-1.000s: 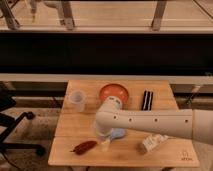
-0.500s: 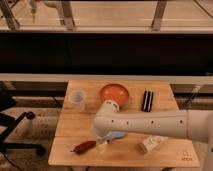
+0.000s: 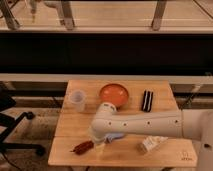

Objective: Place the pepper in the ceramic cup

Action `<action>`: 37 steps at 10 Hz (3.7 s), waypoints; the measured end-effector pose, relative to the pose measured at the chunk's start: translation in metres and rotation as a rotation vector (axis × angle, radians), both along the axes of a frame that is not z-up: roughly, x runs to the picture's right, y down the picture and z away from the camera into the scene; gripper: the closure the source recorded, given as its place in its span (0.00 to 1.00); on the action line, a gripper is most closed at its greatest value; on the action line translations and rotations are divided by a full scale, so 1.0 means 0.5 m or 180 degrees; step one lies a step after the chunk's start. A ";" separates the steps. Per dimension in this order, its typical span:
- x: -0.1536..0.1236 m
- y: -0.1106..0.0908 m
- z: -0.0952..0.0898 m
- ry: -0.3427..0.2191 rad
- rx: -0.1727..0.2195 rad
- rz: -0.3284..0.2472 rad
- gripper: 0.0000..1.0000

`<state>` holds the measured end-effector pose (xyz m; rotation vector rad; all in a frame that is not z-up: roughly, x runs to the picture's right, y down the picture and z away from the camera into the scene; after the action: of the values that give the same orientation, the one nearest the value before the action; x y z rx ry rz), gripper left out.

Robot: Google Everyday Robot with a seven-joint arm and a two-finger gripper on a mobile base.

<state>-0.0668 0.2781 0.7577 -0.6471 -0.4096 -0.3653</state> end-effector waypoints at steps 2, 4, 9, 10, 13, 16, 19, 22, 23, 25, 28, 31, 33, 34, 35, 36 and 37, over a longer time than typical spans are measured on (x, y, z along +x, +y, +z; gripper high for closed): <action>0.001 0.006 0.009 0.0003 0.0001 0.0037 0.20; -0.004 0.010 0.015 0.0003 0.0000 0.0048 0.11; -0.010 0.018 0.032 -0.0006 -0.0002 0.0093 0.02; -0.007 0.018 0.035 -0.0001 -0.0001 0.0111 0.02; -0.009 0.019 0.043 -0.0002 -0.0001 0.0133 0.02; -0.008 0.020 0.051 0.0005 0.0004 0.0162 0.02; -0.009 0.017 0.056 0.0013 0.0007 0.0177 0.02; -0.008 0.015 0.061 0.0015 0.0010 0.0201 0.06; -0.008 0.014 0.062 0.0019 0.0012 0.0208 0.07; -0.009 0.013 0.064 0.0022 0.0012 0.0221 0.07; -0.009 0.011 0.069 0.0025 0.0015 0.0238 0.07; -0.009 0.009 0.072 0.0029 0.0016 0.0251 0.08; -0.010 0.009 0.074 0.0027 0.0012 0.0260 0.12; -0.010 0.009 0.074 0.0028 0.0006 0.0271 0.09; -0.009 0.008 0.076 0.0032 0.0007 0.0277 0.07; -0.010 0.008 0.076 0.0030 0.0010 0.0273 0.10; -0.011 0.007 0.076 0.0030 0.0009 0.0273 0.20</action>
<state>-0.0721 0.2817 0.7957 -0.6261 -0.4264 -0.2810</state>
